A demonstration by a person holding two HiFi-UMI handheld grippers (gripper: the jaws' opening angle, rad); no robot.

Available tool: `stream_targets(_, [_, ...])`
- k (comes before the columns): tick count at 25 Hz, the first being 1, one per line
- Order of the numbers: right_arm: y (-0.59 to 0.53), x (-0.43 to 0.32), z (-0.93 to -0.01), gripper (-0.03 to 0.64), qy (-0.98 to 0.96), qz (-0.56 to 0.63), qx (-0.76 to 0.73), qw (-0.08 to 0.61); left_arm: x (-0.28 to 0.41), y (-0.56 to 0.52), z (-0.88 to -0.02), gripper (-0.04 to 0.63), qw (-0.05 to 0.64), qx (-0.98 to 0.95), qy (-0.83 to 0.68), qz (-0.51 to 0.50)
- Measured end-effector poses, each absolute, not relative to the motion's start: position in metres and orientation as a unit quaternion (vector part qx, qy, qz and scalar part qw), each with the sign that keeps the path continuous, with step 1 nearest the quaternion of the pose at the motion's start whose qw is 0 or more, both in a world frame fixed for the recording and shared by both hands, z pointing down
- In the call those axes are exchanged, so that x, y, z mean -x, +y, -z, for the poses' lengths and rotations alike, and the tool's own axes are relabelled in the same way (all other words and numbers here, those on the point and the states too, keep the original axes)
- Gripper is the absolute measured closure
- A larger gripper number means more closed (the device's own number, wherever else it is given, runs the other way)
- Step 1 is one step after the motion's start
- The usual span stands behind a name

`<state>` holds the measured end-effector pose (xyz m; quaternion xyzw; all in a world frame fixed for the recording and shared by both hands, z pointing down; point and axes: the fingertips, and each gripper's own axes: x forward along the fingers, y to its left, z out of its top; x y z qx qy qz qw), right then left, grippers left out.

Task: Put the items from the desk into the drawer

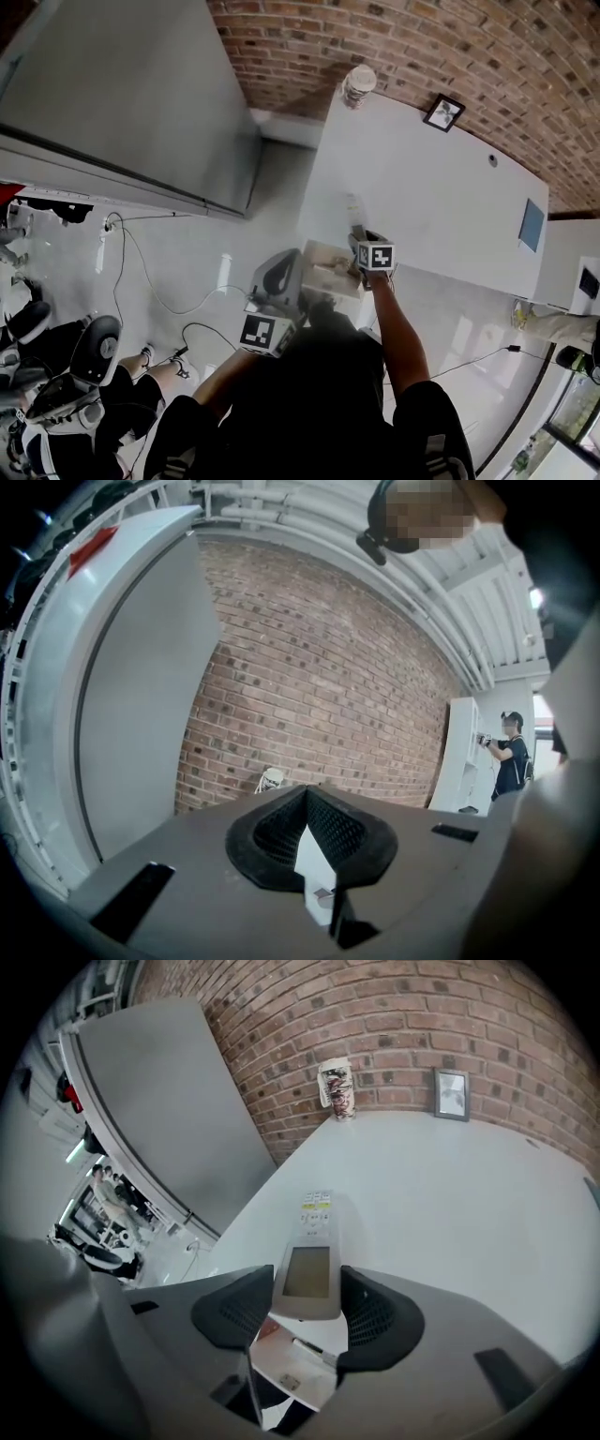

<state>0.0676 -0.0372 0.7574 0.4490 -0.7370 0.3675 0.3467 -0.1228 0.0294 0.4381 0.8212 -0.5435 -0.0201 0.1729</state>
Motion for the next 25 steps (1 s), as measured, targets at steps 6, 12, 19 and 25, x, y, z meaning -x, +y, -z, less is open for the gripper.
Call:
stream_targets(6, [0.007,-0.077,-0.751,0.397,-0.736,-0.403,-0.434,0.328,0.105,0.040,-0.442,0.595,0.168,-0.834,-0.526,0.012])
stream_targets(12, [0.045,-0.075,-0.747,0.397,-0.737,-0.437,-0.412,0.310,0.086,0.043,-0.439,0.595,0.177,-0.844,-0.505,0.015])
stream_targets(19, [0.088,-0.068,-0.747,0.397,-0.726,-0.492,-0.378,0.295,0.069,0.047,-0.446,0.595,0.189,-0.853,-0.486,0.006])
stream_targets(25, [0.101,-0.062,-0.744,0.397,-0.720,-0.522,-0.366,0.273,0.059,0.046,-0.451,0.595,0.196,-0.858,-0.475,-0.004])
